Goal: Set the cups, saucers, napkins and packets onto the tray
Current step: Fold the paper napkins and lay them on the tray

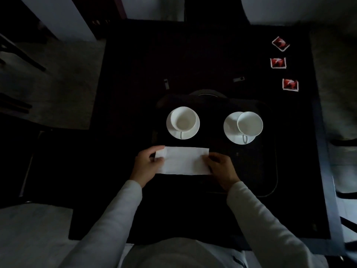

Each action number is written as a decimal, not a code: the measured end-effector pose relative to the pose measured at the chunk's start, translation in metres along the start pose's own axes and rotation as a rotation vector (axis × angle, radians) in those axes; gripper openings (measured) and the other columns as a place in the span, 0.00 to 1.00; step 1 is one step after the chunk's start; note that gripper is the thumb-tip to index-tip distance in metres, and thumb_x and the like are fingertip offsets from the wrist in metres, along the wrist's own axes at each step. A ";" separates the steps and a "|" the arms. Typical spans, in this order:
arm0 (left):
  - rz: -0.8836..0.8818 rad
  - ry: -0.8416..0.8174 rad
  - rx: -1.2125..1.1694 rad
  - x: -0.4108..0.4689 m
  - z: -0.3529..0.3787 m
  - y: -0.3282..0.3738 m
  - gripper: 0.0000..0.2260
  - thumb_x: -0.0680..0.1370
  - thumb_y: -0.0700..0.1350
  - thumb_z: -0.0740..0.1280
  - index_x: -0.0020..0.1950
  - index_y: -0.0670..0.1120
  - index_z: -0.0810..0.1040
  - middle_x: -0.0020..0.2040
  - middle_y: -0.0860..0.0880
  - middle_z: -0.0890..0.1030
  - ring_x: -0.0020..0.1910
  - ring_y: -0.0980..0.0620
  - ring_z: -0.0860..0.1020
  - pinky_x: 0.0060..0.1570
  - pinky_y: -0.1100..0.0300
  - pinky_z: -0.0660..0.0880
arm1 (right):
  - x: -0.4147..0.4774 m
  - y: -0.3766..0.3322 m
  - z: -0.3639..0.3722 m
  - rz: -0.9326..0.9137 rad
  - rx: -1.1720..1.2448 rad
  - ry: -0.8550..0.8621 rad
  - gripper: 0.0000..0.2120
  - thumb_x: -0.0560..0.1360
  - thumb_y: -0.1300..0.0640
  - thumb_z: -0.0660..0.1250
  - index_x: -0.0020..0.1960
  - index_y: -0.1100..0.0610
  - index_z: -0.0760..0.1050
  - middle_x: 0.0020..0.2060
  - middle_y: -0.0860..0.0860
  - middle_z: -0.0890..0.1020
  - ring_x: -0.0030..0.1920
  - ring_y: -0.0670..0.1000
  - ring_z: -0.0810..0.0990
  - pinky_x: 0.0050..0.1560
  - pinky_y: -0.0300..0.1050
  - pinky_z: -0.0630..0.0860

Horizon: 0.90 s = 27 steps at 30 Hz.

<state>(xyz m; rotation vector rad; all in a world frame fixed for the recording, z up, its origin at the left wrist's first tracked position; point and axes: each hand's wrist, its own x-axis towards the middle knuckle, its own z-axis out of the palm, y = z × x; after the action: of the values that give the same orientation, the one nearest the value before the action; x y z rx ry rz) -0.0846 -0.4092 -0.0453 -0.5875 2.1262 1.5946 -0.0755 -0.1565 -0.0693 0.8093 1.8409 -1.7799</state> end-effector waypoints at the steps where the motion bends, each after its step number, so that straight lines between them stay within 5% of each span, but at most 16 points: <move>1: 0.006 0.006 0.032 0.004 0.003 -0.002 0.18 0.76 0.35 0.69 0.58 0.56 0.83 0.55 0.52 0.84 0.53 0.52 0.84 0.54 0.54 0.82 | 0.002 0.003 -0.002 -0.011 -0.074 0.038 0.04 0.77 0.58 0.73 0.48 0.59 0.85 0.46 0.63 0.86 0.45 0.59 0.84 0.55 0.65 0.81; 6: 0.023 0.127 0.181 0.012 0.012 -0.011 0.14 0.73 0.36 0.72 0.47 0.57 0.84 0.43 0.53 0.85 0.42 0.54 0.83 0.45 0.58 0.80 | 0.006 0.008 -0.009 -0.006 -0.259 0.152 0.04 0.72 0.50 0.77 0.45 0.47 0.85 0.43 0.50 0.87 0.46 0.54 0.86 0.54 0.57 0.83; 13: 0.024 0.164 0.272 0.009 0.016 -0.020 0.13 0.72 0.35 0.72 0.54 0.47 0.85 0.47 0.49 0.86 0.43 0.53 0.84 0.46 0.61 0.78 | 0.008 0.007 -0.009 -0.031 -0.370 0.217 0.10 0.72 0.49 0.77 0.51 0.53 0.85 0.43 0.49 0.87 0.47 0.52 0.85 0.54 0.47 0.81; 21: 0.019 0.188 0.318 0.012 0.016 -0.015 0.13 0.73 0.35 0.71 0.56 0.47 0.85 0.49 0.48 0.86 0.46 0.51 0.83 0.51 0.56 0.80 | 0.013 0.012 -0.006 0.021 -0.344 0.183 0.06 0.71 0.50 0.78 0.45 0.49 0.83 0.43 0.50 0.87 0.45 0.54 0.87 0.54 0.55 0.83; 27: -0.002 0.200 0.308 0.008 0.014 -0.013 0.11 0.74 0.37 0.71 0.55 0.47 0.85 0.49 0.48 0.86 0.46 0.51 0.83 0.53 0.57 0.79 | 0.013 0.014 -0.007 0.022 -0.377 0.176 0.11 0.71 0.48 0.78 0.50 0.52 0.85 0.44 0.50 0.87 0.47 0.54 0.86 0.56 0.56 0.82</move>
<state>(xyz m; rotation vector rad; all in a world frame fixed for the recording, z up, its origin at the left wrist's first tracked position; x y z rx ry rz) -0.0832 -0.3994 -0.0636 -0.6662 2.4533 1.2142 -0.0749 -0.1484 -0.0886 0.8517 2.1808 -1.3206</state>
